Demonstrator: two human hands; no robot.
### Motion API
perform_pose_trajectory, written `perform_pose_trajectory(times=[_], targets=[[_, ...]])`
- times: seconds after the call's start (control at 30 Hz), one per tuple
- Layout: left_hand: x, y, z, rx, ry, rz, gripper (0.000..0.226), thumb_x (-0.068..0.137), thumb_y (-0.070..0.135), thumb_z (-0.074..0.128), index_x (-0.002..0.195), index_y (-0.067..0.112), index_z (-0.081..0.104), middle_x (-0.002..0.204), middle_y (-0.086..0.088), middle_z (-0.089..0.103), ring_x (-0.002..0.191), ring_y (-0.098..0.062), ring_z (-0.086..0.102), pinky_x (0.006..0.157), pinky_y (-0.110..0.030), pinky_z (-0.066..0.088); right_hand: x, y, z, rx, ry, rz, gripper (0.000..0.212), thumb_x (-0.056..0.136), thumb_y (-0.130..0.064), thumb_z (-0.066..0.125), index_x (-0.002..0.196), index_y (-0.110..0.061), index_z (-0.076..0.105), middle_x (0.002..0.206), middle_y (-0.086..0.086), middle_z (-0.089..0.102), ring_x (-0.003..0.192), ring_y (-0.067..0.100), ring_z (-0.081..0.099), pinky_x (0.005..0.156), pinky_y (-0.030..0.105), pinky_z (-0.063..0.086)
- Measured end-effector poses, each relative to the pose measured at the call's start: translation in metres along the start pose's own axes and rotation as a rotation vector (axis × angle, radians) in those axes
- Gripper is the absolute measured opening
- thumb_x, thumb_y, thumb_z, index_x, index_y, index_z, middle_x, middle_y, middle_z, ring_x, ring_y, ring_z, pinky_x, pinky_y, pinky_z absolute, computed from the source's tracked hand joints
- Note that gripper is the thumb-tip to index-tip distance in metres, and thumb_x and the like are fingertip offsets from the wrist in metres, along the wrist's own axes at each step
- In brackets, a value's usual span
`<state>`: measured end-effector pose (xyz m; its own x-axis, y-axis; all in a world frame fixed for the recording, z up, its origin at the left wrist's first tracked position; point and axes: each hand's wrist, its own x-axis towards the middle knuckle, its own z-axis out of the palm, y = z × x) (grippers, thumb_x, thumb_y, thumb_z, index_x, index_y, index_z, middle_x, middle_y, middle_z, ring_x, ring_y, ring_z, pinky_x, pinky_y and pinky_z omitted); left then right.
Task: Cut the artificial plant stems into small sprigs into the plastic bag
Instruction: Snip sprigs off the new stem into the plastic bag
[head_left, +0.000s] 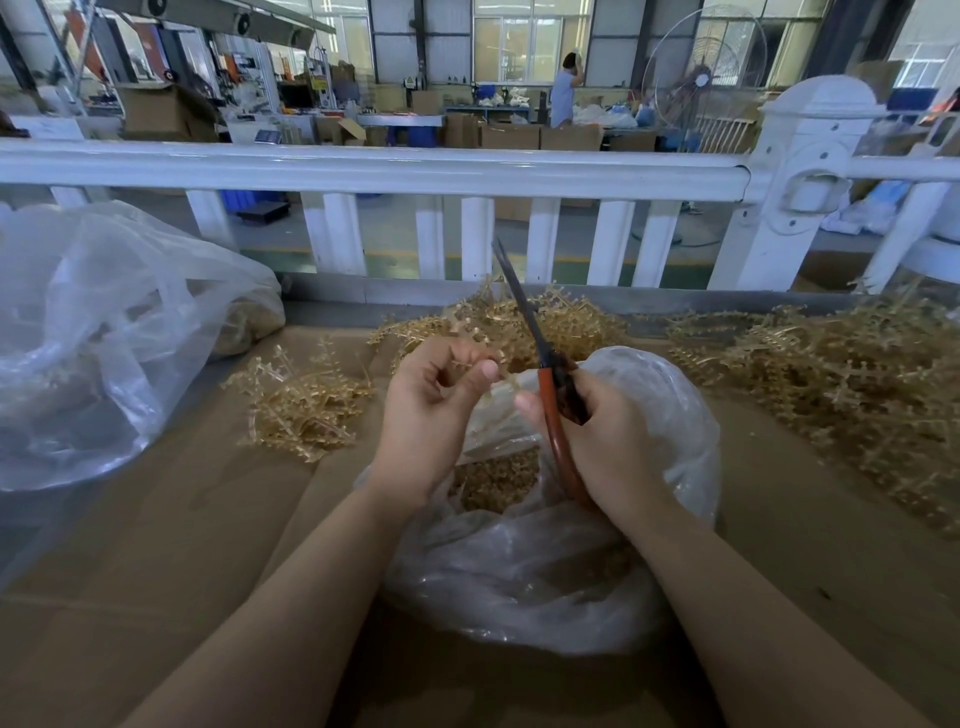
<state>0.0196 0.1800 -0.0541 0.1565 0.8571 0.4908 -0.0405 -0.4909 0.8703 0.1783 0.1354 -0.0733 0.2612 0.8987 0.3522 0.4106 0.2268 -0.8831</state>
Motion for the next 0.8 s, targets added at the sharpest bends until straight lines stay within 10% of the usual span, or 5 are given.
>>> perform_pose_trajectory(times=[0.63,0.8], targets=[[0.0049,-0.0026,-0.0049,-0.122,0.003,-0.083,0.013,0.097,-0.002,0.054,0.103,-0.01,0.061,0.104,-0.039,0.056,0.096,-0.047,0.056,0.096,-0.054,0.046,-0.0011,0.002,-0.0013,-0.527,0.033,-0.222,0.062,0.068,-0.088,0.049,0.09,-0.03,0.053,0.077,-0.019,0.055,0.069,-0.002,0.055,0.057,0.017,0.043],[0.0031,-0.0001,-0.0042,-0.196,-0.045,-0.077,0.012,0.096,-0.003,0.052,0.1,-0.004,0.064,0.098,-0.018,0.065,0.094,-0.022,0.061,0.086,-0.023,0.052,-0.0034,0.0011,-0.0014,-0.516,0.045,-0.238,0.079,0.066,-0.093,0.04,0.099,-0.024,0.061,0.081,-0.013,0.064,0.073,0.004,0.061,0.065,0.024,0.054]])
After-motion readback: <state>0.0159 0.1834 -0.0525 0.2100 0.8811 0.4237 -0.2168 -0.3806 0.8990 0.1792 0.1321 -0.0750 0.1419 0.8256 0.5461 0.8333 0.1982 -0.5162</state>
